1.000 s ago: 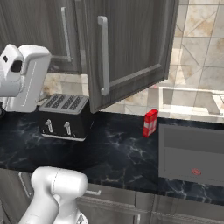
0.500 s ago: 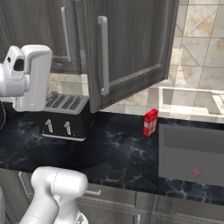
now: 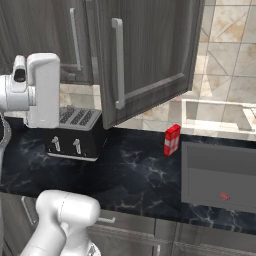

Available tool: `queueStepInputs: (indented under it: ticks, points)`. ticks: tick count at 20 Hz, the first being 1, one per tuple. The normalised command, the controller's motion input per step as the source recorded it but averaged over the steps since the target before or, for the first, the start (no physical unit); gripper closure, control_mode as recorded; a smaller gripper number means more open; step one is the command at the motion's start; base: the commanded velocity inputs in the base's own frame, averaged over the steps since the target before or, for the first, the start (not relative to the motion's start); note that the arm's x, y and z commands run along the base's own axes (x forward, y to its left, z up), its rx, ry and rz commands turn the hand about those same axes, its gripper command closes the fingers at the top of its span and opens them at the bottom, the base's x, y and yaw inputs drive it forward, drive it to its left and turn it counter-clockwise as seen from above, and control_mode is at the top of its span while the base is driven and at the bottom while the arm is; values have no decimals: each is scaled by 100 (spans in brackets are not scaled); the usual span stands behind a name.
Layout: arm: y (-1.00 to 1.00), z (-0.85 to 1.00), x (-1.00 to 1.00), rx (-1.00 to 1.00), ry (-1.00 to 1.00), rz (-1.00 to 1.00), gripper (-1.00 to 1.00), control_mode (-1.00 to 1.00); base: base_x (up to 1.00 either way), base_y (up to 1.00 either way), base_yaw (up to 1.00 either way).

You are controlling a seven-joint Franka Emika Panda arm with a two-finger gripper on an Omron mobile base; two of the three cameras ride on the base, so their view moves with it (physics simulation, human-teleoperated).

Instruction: Open the cabinet. Pick the bar soap and place it next to the sink. Then close the cabinet.

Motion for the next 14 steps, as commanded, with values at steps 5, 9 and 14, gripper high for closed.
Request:
queueStepInputs:
  ticks: [5,9,14]
  points:
    - [0,0,7,-10,6,-29,-100,-100,0,0,0]
    - [0,0,1,-8,3,-30,-100,-100,0,0,0]
    - [0,0,2,-4,0,-26,-100,-100,0,0,0]
